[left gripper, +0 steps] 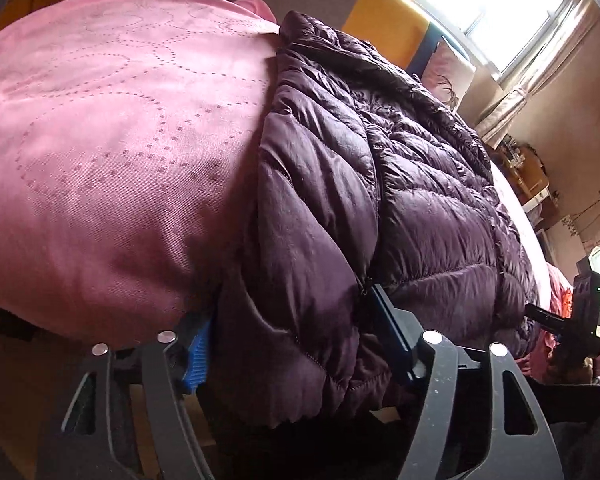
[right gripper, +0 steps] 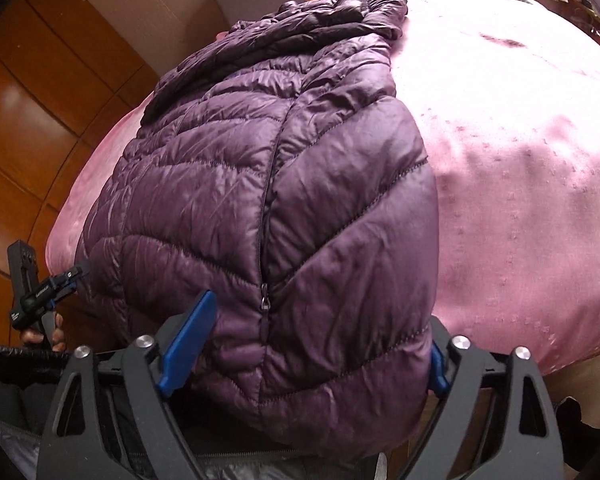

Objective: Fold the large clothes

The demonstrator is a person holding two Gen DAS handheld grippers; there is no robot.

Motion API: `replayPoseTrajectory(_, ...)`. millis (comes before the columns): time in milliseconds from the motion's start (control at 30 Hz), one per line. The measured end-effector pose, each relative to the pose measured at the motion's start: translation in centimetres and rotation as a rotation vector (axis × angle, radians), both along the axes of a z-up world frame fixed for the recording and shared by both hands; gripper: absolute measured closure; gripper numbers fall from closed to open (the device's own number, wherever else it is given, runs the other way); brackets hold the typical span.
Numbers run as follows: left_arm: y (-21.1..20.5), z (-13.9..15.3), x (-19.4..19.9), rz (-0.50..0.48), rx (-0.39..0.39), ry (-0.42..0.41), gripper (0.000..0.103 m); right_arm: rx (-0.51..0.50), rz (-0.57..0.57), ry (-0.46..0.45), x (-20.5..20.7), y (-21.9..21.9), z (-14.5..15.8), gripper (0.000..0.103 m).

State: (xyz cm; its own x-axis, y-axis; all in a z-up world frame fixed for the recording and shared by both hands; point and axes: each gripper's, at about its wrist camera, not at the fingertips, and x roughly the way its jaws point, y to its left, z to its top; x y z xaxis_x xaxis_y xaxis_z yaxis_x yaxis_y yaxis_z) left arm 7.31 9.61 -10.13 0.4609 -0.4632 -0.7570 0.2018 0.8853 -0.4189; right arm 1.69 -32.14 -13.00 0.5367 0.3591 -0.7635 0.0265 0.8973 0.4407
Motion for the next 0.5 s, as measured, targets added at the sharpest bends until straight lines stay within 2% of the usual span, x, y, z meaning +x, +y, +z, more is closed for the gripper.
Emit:
replayPoseTrajectory(67,0.0,0.0,0.0,-0.029,-0.046,0.012,0.064,0.003,-0.011,0.007,-0.3,-0.1,-0.2,0.041)
replayPoseTrajectory(100,-0.2,0.1,0.0,-0.049,-0.066,0.017,0.070,0.007,-0.012,0.015,-0.3,-0.3,-0.1,0.048)
replayPoseTrajectory(167,-0.8,0.4,-0.2,-0.079,-0.071,0.010,0.084,0.041,0.019,0.025,-0.2,-0.3,0.1,0.076)
replayPoseTrajectory(267,-0.7,1.3,-0.5,-0.105,-0.117,0.005,0.090,0.033,0.060,0.029,-0.1,0.4,1.1,0.084)
replayPoseTrajectory(367,0.3,2.8,-0.8,-0.108,-0.208,-0.026,0.091,0.075,0.085,0.009,0.0,0.6,2.7,0.085)
replayPoseTrajectory(500,0.8,5.2,-0.7,-0.139,-0.296,-0.070,0.093,0.163,0.100,-0.072,-0.2,-0.2,6.0,0.089)
